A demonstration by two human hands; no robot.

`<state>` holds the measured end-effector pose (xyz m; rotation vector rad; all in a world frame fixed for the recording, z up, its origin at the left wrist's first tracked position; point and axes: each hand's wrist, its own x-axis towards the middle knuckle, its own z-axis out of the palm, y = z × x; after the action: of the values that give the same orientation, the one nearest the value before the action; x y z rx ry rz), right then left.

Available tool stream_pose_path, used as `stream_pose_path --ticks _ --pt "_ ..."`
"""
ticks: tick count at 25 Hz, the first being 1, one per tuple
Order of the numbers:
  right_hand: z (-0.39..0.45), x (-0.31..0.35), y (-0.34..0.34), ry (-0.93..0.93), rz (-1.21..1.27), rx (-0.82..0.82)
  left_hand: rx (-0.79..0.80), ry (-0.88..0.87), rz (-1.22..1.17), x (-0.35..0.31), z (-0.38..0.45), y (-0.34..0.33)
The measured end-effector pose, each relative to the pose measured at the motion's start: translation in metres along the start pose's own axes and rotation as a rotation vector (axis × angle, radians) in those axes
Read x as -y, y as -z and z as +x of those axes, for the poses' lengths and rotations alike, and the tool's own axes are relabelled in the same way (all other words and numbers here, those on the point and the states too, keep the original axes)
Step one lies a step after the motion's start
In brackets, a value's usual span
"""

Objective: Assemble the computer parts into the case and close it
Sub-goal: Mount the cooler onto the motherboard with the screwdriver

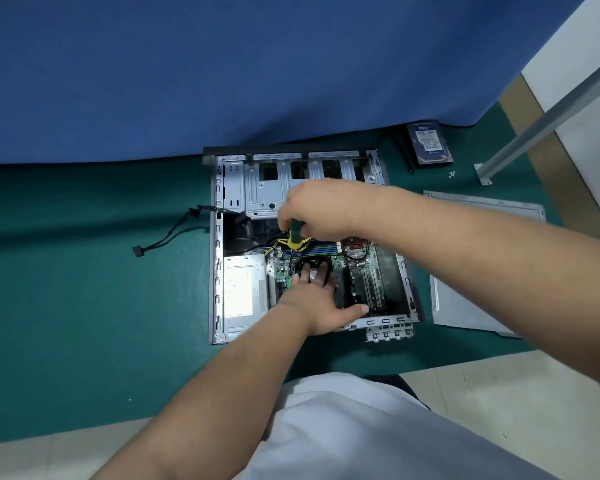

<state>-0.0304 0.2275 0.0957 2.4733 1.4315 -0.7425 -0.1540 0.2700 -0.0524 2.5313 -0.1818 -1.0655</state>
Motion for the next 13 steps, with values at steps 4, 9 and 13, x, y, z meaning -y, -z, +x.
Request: stream_pose_path --ticks 4,9,13 --pt "0.001 0.017 -0.015 -0.127 -0.032 -0.151 0.000 0.004 0.012 0.000 0.002 -0.001" --pt "0.006 0.029 -0.025 -0.253 -0.050 -0.189 0.023 0.006 0.029 0.000 0.003 0.001" --pt "-0.001 0.006 -0.004 0.052 0.064 0.058 0.034 0.013 0.036 -0.001 0.003 0.001"
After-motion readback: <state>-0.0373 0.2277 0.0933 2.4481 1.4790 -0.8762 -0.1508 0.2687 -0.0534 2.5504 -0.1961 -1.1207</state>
